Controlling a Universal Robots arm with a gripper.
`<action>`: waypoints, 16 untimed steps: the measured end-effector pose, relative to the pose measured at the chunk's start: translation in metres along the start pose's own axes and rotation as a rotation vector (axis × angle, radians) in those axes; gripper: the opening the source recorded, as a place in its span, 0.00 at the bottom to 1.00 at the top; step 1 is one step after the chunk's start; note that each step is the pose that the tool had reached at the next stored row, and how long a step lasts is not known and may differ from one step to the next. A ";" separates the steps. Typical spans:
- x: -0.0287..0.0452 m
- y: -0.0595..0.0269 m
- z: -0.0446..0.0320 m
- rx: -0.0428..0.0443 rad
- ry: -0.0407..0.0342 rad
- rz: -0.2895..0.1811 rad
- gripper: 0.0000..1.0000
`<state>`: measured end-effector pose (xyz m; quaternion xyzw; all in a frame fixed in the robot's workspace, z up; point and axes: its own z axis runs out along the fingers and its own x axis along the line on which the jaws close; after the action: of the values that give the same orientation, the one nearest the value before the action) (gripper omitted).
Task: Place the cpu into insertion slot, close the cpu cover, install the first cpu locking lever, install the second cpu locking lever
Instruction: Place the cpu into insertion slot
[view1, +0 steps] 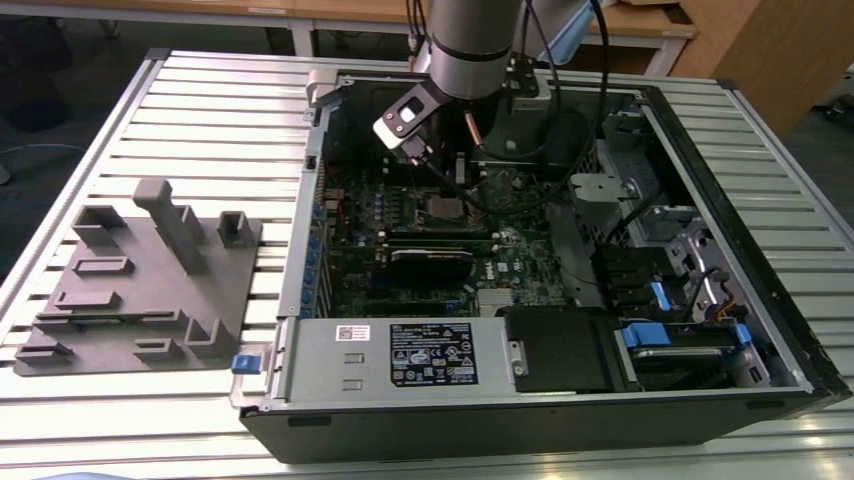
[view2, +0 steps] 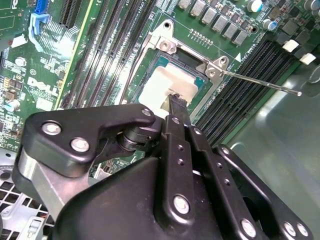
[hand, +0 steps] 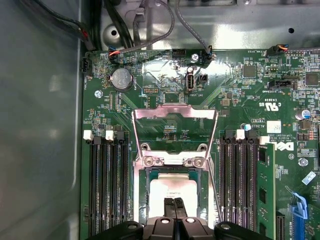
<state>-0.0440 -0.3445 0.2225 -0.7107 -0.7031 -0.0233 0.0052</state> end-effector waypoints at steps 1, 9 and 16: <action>-0.0001 0.0000 0.0006 0.0001 -0.0002 0.000 0.11; -0.0003 -0.0003 0.0056 0.0001 -0.0004 0.002 0.11; -0.0005 -0.0005 0.0104 0.0001 -0.0005 0.002 0.11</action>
<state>-0.0442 -0.3446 0.2121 -0.7114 -0.7024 -0.0231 0.0050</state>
